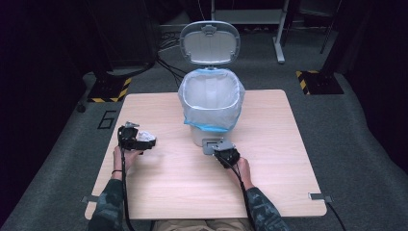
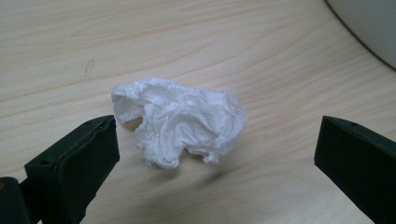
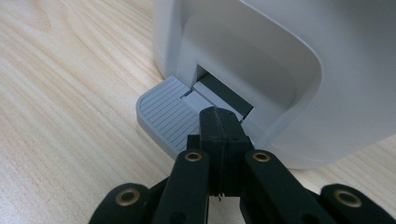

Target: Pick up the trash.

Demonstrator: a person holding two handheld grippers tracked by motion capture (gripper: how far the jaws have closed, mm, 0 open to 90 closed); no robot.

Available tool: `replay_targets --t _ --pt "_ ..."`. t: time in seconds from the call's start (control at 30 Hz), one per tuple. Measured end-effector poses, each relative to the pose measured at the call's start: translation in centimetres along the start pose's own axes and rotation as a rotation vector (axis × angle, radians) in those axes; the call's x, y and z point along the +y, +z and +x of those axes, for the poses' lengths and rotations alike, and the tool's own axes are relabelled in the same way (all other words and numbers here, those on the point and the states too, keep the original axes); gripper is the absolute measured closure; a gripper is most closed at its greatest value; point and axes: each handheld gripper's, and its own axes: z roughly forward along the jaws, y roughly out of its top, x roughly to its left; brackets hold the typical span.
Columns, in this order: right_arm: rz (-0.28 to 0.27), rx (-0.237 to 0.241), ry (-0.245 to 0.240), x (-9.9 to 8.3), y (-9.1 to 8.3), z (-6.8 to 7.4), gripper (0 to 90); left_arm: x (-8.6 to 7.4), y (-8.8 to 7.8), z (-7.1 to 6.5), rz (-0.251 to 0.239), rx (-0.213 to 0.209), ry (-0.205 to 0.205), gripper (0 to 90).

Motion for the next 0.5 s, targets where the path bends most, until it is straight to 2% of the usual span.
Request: replay_targets --t 0.1,0.27,0.33,0.5 --pt "0.0 0.001 0.004 0.0 0.0 0.0 90.0 0.3 0.8 0.3 -0.004 -0.008 -0.01 0.0" --pt "-0.001 0.001 -0.002 0.0 0.0 0.0 90.0 0.7 1.9 0.7 0.012 -0.005 0.005 0.0" --pt "0.001 0.002 0.005 0.0 0.0 0.0 90.0 0.8 2.7 1.0 0.047 -0.003 0.01 0.0" --pt "-0.002 0.009 0.016 0.0 0.0 0.1 90.0 0.8 3.4 1.3 0.069 0.012 -0.001 0.0"
